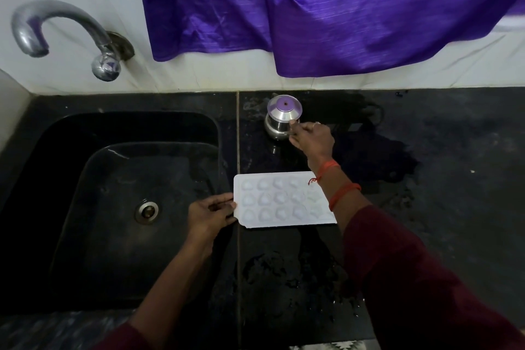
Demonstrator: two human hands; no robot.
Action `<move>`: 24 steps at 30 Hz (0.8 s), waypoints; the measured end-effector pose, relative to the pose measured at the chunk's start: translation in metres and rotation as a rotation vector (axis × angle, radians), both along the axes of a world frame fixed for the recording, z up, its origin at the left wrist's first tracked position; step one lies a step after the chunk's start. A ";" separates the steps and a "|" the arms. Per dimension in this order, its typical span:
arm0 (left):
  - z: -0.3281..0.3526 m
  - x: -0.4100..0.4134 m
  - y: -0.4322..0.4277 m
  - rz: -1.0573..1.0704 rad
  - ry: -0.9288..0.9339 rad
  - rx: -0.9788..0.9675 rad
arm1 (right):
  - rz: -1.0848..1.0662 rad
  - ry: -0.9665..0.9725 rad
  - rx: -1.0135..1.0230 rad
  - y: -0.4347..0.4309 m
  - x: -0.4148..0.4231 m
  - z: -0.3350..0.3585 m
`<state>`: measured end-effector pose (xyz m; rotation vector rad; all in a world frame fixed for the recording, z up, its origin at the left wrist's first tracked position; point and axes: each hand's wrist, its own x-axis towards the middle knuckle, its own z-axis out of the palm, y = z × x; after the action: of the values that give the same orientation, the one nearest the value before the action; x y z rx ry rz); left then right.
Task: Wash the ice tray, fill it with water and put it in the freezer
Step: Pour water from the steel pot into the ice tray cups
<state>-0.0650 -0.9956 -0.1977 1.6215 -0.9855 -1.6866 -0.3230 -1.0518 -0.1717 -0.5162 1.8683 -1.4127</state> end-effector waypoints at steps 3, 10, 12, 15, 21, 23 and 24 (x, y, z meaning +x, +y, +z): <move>-0.001 0.001 0.000 -0.005 -0.005 0.002 | 0.006 0.060 0.007 0.010 -0.004 0.001; -0.001 -0.002 0.000 -0.010 0.000 0.005 | 0.082 0.133 -0.033 0.053 -0.030 0.033; -0.002 -0.001 0.000 -0.017 0.004 0.009 | 0.142 0.187 -0.030 0.070 -0.042 0.045; -0.004 -0.001 -0.002 -0.019 0.011 0.018 | 0.158 0.151 -0.050 0.096 -0.057 0.064; -0.004 0.001 -0.002 -0.037 0.023 0.022 | 0.180 0.204 0.025 0.144 -0.081 0.087; -0.004 0.002 -0.002 -0.043 0.025 0.019 | 0.175 0.219 0.047 0.159 -0.086 0.093; -0.003 0.002 -0.002 -0.044 0.029 0.020 | 0.180 0.227 0.052 0.166 -0.087 0.096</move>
<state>-0.0625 -0.9979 -0.2009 1.5941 -0.9996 -1.7495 -0.4104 -0.8854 -0.0755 -0.8260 1.9735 -1.2251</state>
